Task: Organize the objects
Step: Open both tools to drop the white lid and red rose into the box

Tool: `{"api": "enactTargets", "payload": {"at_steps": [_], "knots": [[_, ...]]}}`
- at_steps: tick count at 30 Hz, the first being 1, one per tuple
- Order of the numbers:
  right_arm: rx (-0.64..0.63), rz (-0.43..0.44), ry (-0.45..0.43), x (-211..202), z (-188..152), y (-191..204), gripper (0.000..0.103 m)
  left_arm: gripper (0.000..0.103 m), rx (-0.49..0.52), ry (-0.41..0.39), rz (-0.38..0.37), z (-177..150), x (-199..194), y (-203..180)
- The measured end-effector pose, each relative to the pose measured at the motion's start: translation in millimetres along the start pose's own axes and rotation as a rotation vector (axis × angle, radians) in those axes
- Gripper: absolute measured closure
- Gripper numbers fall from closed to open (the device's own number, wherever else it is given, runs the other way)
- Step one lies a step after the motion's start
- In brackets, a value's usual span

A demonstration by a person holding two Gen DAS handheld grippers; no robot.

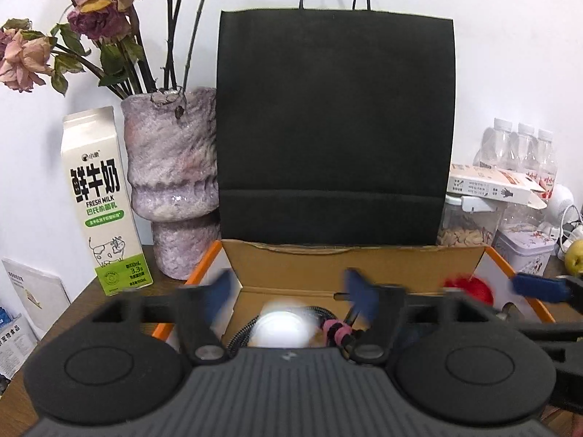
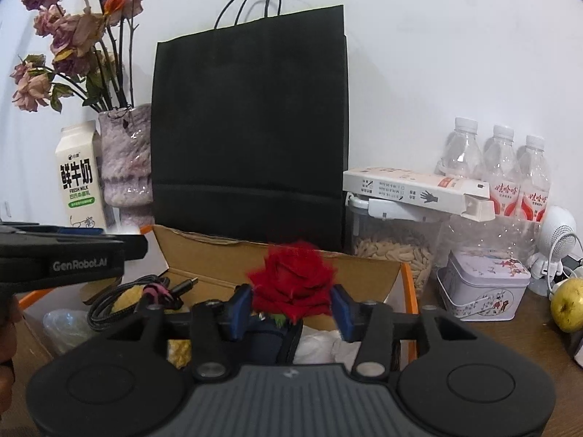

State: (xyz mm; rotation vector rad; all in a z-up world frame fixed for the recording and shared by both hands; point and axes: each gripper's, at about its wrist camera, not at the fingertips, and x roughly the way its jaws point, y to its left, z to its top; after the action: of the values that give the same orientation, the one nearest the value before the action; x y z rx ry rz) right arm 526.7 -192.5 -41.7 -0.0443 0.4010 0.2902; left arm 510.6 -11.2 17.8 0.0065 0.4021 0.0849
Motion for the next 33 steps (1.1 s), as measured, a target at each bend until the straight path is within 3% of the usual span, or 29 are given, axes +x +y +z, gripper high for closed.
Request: {"api": "enactTargets", "payload": {"at_steps": [1, 3, 33], "knots": [[0.002, -0.012, -0.005, -0.4, -0.5, -0.2, 0.008, 0.0, -0.001, -0.012, 0.011, 0.1, -1.9, -0.1], [-0.002, -0.029, -0.014, -1.8, -0.5, 0.5, 0.0, 0.0, -0.003, -0.031, 0.019, 1.2, -5.0, -0.1], [-0.057, -0.024, -0.006, -44.8, 5.4, 11.6, 0.0, 0.0, 0.003, -0.047, 0.0, 0.6, -42.6, 5.2]]}}
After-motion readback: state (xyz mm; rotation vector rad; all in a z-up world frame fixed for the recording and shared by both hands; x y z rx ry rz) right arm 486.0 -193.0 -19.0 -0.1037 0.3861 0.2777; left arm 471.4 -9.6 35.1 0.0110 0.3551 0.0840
